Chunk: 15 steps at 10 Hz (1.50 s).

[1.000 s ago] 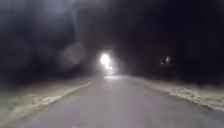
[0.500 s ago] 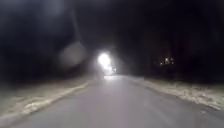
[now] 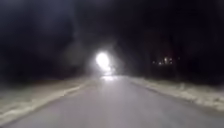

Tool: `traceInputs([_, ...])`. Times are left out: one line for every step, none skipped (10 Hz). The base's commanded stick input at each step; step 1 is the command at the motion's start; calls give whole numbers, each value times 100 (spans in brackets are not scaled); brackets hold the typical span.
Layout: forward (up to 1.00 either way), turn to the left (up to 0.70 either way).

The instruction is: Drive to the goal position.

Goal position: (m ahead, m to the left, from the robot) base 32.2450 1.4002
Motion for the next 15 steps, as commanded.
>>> traceInputs([100, 0])
traceInputs([100, 0])
traceInputs([100, 0])
traceInputs([100, 0])
traceInputs([100, 0])
traceInputs([100, 0])
traceInputs([100, 0])
traceInputs([100, 0])
traceInputs([100, 0])
traceInputs([100, 0])
traceInputs([100, 0])
traceInputs([100, 0])
traceInputs([100, 0])
traceInputs([100, 0])
traceInputs([100, 0])
